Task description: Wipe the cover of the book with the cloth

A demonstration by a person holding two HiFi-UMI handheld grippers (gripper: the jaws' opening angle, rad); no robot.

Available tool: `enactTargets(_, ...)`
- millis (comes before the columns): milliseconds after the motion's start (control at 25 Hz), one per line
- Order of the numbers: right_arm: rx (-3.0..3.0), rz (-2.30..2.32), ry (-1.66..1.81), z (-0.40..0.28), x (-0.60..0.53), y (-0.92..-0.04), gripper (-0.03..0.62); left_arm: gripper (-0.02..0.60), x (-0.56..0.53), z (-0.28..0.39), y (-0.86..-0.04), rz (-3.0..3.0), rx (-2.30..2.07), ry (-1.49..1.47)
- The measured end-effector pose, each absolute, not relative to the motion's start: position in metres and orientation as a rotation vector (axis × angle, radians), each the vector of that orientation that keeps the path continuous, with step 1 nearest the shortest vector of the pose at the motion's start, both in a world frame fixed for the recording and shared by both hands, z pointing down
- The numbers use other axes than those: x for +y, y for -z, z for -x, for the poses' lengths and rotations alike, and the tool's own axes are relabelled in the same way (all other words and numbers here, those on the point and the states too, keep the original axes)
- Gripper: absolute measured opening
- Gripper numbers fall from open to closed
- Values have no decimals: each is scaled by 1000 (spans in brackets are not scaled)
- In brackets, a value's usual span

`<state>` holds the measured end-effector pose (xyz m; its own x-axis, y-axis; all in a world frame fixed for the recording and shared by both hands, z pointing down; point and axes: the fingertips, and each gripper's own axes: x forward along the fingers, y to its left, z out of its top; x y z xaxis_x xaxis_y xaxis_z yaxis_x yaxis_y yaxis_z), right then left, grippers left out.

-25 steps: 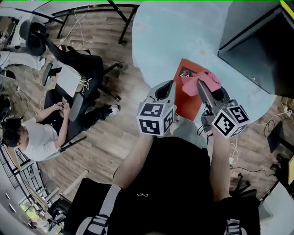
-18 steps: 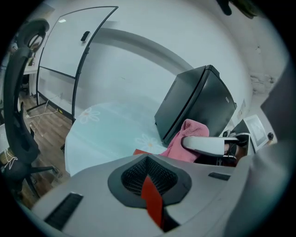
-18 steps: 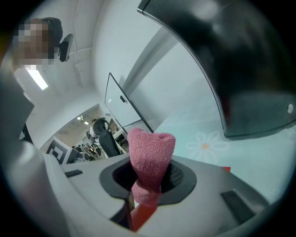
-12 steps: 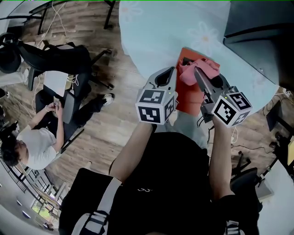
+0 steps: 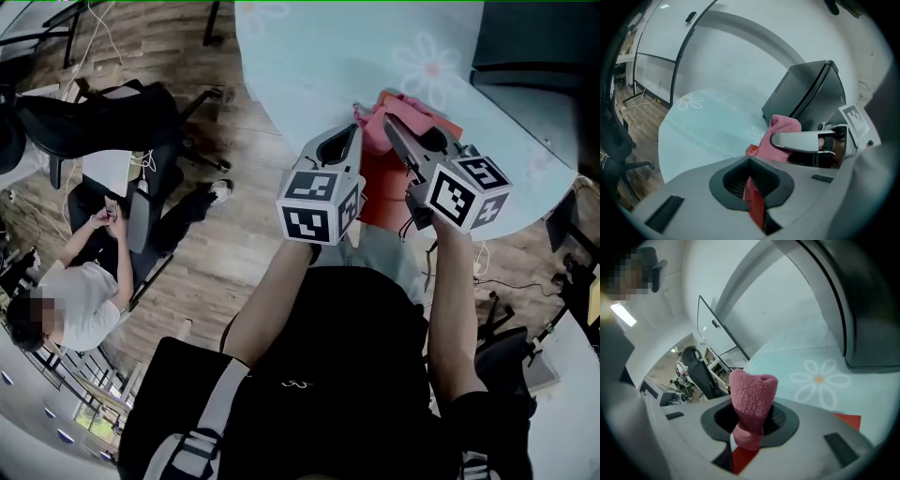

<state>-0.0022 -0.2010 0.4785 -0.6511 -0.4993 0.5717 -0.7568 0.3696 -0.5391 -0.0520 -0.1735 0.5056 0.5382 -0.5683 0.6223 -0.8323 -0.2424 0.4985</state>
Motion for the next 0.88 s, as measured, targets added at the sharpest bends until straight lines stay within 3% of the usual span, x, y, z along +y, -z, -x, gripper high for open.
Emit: enactTargets(880,-2204,-1225,-1049,-3,-219,-524,106,14,-172,50,-514,-1963,-1100,-434)
